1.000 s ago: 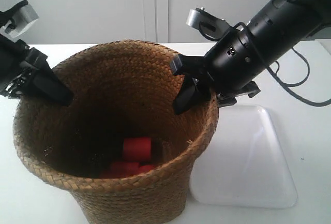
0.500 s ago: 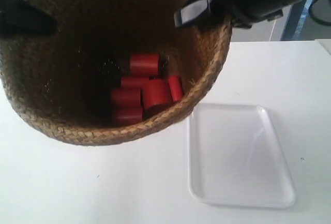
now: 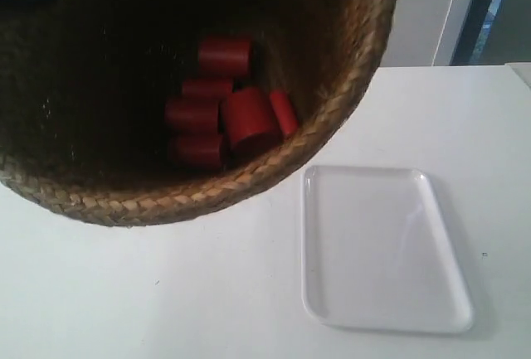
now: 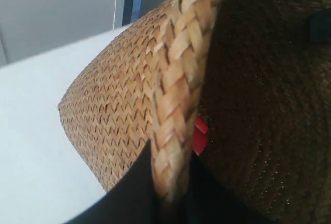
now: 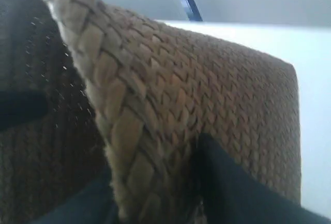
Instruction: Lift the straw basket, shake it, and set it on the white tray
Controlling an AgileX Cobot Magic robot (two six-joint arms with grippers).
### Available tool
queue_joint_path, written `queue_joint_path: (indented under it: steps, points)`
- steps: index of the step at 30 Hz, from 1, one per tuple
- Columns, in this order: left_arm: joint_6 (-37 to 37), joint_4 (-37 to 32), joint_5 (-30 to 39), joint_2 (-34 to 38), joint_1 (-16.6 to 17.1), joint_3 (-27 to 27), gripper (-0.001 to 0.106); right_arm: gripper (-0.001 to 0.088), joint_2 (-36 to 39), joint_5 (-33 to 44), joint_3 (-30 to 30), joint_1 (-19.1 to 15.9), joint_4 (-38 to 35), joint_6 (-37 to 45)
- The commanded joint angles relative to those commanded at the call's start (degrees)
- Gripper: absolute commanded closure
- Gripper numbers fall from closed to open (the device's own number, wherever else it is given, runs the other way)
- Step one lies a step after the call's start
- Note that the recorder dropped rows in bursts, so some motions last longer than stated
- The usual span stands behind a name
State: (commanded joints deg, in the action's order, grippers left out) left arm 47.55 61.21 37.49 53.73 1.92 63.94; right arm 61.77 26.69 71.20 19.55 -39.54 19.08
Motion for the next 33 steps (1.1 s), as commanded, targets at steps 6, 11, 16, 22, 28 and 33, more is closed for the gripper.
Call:
queue_joint_path:
  steps: [6,11,16,22,28,33]
  points:
    - [1.64,-1.08,-2.96,5.44,0.0,-3.46,0.105,0.0868,8.16,-8.43,-3.7,0.33,6.79,-1.69]
    - [6.7,4.26,6.14,1.44,0.0,-3.22,0.105,0.0868,4.24,5.23,0.37,3.29,5.02,-2.92]
    - [18.72,13.76,4.21,-0.57,0.0,-5.25,0.105,0.0868,1.95,1.59,-4.48,4.99,8.45,0.2]
    - [15.42,16.18,6.09,4.34,0.13,-8.71,0.105,0.0868,5.6,-3.0,-8.41,4.46,9.59,-8.82]
    - [25.44,17.98,13.98,-2.19,-2.44,-8.51,0.105,0.0868,-3.89,-4.04,-11.01,7.12,12.82,-6.26]
    - [24.45,16.89,-8.99,1.38,-4.49,-15.31,0.105,0.0868,1.66,-22.38,-20.25,6.77,15.14,-5.89]
